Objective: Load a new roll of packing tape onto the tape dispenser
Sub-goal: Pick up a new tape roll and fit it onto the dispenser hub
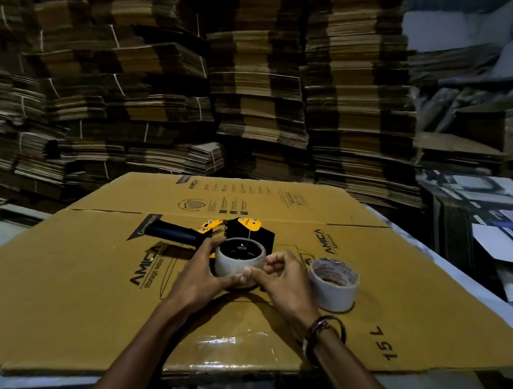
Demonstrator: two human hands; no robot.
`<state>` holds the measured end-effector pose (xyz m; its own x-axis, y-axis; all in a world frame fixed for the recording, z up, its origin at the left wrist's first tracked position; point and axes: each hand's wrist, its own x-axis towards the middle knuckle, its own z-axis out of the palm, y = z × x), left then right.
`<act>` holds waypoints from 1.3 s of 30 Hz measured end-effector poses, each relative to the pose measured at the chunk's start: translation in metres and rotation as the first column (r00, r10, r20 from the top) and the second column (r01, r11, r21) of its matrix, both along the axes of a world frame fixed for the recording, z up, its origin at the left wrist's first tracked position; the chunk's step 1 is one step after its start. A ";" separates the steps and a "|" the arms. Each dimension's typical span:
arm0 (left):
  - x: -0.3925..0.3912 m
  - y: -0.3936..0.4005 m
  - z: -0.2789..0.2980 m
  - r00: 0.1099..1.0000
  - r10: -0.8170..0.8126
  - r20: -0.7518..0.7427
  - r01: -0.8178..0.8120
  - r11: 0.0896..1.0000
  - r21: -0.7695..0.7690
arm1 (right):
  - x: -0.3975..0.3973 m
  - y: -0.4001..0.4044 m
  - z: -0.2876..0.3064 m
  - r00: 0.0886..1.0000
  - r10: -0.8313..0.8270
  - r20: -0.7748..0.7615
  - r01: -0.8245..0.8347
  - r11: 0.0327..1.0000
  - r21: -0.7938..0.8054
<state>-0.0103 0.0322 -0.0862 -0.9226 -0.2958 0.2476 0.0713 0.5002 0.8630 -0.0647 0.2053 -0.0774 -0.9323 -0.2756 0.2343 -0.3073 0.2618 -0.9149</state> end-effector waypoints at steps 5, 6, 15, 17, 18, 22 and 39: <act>0.001 0.000 0.002 1.000 -0.016 0.009 0.016 1.000 0.005 | -0.001 -0.007 -0.012 0.988 -0.015 -0.155 0.019 1.000 0.022; 0.001 -0.001 0.003 1.000 -0.030 0.008 0.030 1.000 0.010 | -0.002 -0.007 -0.009 0.986 -0.009 -0.169 0.015 0.999 0.031; 0.011 -0.003 0.014 0.995 -0.102 0.010 0.101 0.992 0.076 | -0.020 -0.002 0.004 0.955 0.293 0.046 -0.294 0.956 0.017; 0.013 -0.002 0.013 0.997 -0.078 -0.007 0.078 0.992 0.098 | -0.022 -0.002 0.003 0.949 0.310 0.050 -0.311 0.950 0.019; 0.014 0.000 0.012 0.999 -0.044 -0.023 0.046 0.994 0.102 | -0.023 -0.003 0.002 0.951 0.305 0.042 -0.306 0.952 0.025; 0.018 0.013 0.004 0.980 0.180 -0.088 -0.168 0.978 0.123 | -0.026 -0.006 -0.004 0.959 0.283 0.015 -0.283 0.958 0.046; 0.031 0.062 0.001 0.933 0.338 -0.126 -0.292 0.913 0.286 | -0.027 -0.008 -0.013 0.969 0.231 -0.089 -0.220 0.969 0.115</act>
<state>0.0206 0.0944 -0.0848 -0.7214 -0.6388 0.2674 0.1033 0.2826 0.9537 -0.0917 0.1976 -0.0900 -0.8161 -0.5035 0.2835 -0.4590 0.2667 -0.8475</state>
